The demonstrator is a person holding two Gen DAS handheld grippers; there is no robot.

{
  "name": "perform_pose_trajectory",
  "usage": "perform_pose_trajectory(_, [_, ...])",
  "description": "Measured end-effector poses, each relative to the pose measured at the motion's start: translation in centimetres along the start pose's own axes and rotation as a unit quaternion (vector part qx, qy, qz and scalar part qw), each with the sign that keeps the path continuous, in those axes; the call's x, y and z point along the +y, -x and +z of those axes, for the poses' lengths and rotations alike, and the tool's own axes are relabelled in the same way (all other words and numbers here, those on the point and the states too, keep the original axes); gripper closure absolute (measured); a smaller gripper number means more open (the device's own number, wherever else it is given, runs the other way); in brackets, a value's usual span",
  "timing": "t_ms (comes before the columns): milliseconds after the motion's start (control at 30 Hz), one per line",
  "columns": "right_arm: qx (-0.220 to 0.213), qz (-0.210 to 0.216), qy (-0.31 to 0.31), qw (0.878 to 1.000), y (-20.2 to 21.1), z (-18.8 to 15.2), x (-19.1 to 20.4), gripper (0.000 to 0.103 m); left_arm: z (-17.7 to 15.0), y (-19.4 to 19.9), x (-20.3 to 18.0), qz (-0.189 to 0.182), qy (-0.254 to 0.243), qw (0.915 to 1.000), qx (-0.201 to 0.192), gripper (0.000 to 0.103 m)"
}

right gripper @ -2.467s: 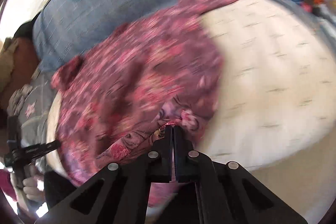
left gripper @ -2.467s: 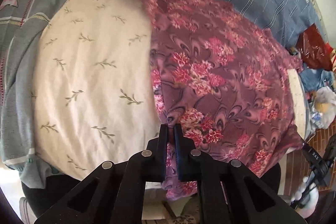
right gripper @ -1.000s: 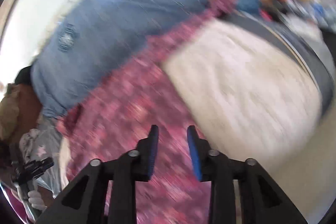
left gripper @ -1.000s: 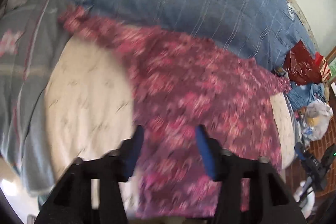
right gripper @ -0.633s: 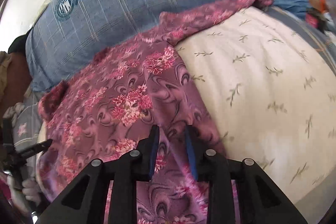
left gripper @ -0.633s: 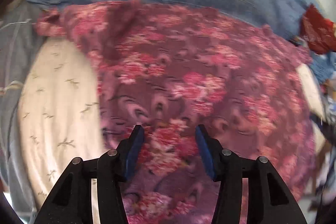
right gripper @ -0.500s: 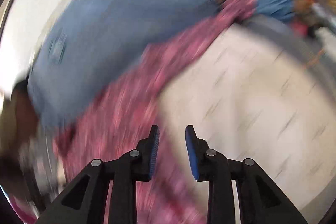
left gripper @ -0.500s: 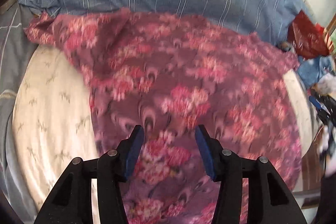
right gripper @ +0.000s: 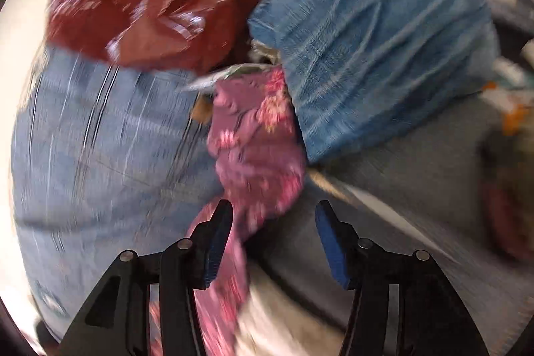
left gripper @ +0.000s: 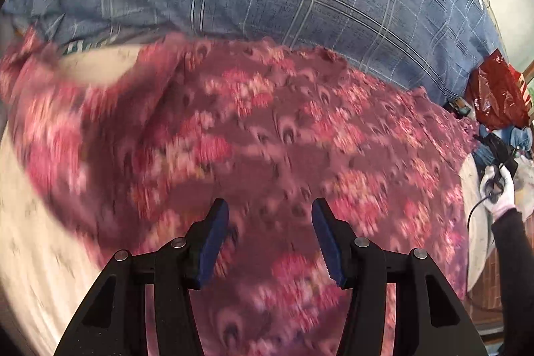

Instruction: Fold small clothes

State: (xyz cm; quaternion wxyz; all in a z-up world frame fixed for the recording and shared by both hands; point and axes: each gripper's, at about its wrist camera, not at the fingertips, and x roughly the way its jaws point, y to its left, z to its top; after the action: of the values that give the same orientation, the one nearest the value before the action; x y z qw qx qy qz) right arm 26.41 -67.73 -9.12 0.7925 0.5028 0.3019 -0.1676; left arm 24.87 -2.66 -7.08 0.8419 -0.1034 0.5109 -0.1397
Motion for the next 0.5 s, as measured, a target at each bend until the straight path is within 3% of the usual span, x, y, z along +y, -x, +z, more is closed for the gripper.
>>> perform_pose_trajectory(100, [-0.014,0.028,-0.035,0.999,-1.1,0.6,-0.5,0.053,2.1,-0.3,0.9,0.006,0.002,0.9999,-0.014,0.051])
perform_pose_trajectory(200, [-0.025,0.043,-0.021,0.999,-1.4,0.9,0.3,0.098,3.3,-0.2,2.1,0.013,0.010,0.9995,-0.026,0.051])
perform_pose_trajectory(333, [-0.059,0.036,0.048,0.996,1.2,1.0,3.5,0.098,3.7,0.2,4.9,0.001,0.052,0.9979,-0.039,0.051])
perform_pose_trajectory(500, [-0.056,0.035,0.140,0.988,4.7,-1.8,8.7,0.098,2.7,0.3,8.4,-0.045,0.115,0.9904,-0.061,0.051])
